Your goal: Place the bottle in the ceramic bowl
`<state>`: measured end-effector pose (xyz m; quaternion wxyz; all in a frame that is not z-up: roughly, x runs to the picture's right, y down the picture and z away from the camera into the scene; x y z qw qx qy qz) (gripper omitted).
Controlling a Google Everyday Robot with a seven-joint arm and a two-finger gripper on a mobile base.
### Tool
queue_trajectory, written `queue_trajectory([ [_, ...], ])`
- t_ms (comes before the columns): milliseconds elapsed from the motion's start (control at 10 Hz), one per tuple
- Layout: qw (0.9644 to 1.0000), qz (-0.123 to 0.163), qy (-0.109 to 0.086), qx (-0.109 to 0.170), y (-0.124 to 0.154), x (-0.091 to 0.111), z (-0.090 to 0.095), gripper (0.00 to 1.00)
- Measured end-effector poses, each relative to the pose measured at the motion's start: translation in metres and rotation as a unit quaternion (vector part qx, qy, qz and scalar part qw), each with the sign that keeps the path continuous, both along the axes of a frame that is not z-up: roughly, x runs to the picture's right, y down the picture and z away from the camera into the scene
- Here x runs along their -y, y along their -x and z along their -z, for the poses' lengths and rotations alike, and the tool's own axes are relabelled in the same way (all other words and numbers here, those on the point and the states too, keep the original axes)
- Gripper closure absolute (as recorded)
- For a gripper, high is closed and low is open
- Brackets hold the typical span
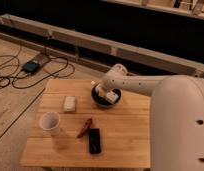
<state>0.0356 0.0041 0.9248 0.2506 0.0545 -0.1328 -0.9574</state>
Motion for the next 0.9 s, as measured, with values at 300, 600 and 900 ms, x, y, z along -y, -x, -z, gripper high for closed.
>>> queue_trajectory([
  [300, 0.9996, 0.027, -0.008, 0.006, -0.005, 0.008, 0.024, 0.37],
  [600, 0.9971, 0.071, -0.013, 0.023, -0.002, 0.006, 0.048, 0.37],
  [900, 0.9959, 0.084, -0.012, 0.031, 0.001, 0.004, 0.053, 0.37],
])
